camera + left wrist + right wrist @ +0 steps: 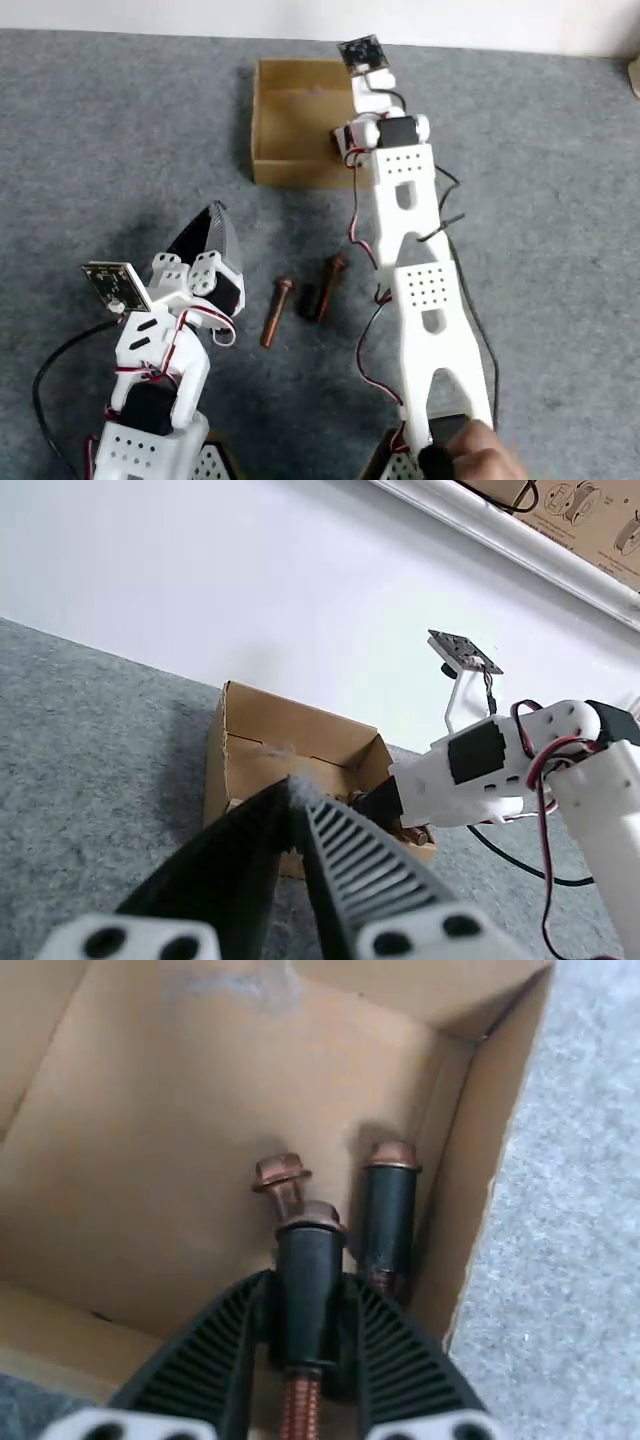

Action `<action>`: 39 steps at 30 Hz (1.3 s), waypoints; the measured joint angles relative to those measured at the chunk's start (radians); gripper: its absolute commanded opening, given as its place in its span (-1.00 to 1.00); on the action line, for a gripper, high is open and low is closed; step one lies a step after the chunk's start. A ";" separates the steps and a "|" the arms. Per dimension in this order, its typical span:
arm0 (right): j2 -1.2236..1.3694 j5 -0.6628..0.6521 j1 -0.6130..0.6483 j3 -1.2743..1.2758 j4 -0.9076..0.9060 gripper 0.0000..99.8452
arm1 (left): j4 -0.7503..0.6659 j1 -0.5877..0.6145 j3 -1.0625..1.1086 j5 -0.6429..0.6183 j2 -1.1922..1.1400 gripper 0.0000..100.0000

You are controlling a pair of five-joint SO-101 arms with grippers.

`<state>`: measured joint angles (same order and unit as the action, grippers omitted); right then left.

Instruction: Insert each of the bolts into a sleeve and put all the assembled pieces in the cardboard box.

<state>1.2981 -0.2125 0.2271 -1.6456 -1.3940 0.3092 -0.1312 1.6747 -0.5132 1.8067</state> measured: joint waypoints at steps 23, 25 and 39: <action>-0.318 -0.002 -0.068 -0.005 -0.281 -0.10 | 0.000 0.000 0.000 0.000 0.000 -0.99; -0.385 -0.002 -0.072 -0.005 -0.336 -0.10 | 0.000 0.000 0.000 0.000 0.000 -0.99; -0.815 0.213 -0.143 0.272 -0.351 -0.10 | 0.000 0.000 0.000 0.035 0.000 -0.99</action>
<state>0.4833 0.0008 0.0844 -1.3740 -1.7453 0.3092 -0.1312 1.6747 -0.4780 1.8067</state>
